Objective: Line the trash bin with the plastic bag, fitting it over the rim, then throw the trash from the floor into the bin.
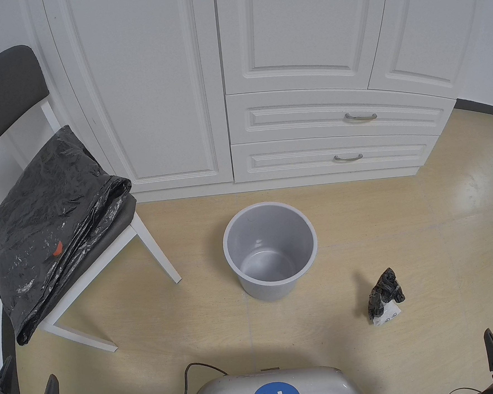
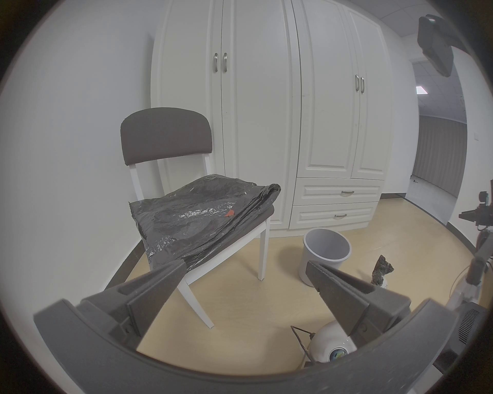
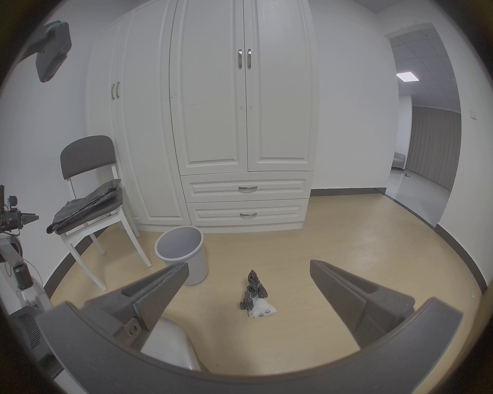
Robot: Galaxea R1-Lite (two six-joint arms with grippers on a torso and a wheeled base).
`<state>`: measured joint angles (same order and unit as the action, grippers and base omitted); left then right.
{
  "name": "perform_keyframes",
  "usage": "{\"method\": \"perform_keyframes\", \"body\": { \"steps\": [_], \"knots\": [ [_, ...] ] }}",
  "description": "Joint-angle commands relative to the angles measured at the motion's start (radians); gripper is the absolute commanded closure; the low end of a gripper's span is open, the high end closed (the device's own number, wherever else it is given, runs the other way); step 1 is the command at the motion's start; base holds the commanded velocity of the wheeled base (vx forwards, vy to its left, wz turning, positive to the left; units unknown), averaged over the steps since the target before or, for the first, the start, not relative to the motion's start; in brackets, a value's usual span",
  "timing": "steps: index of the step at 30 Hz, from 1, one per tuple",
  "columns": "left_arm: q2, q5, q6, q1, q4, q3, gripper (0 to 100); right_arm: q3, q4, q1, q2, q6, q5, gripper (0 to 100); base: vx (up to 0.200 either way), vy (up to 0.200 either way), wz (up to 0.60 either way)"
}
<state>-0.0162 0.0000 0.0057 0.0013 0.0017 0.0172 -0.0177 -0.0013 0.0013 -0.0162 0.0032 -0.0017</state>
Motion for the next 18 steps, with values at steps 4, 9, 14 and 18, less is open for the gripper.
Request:
{"method": "perform_keyframes", "body": {
  "steps": [4,9,14,18],
  "knots": [
    [0.016,0.0,0.002,0.0,0.0,-0.017,0,0.018,0.0,0.0,0.016,0.0,0.0,0,0.0,0.0,0.0],
    [0.016,-0.003,0.008,0.0,0.001,-0.017,0,0.016,0.001,-0.003,0.016,-0.005,-0.008,0,0.0,0.0,0.0],
    [0.016,-0.037,0.046,0.002,-0.003,-0.017,0,0.018,0.001,-0.003,0.016,-0.061,0.016,0,0.0,0.0,0.0],
    [0.016,-0.04,0.049,0.002,-0.005,-0.017,0,0.018,0.001,-0.003,0.016,-0.077,0.022,0,0.0,0.0,0.0]
  ]
}}
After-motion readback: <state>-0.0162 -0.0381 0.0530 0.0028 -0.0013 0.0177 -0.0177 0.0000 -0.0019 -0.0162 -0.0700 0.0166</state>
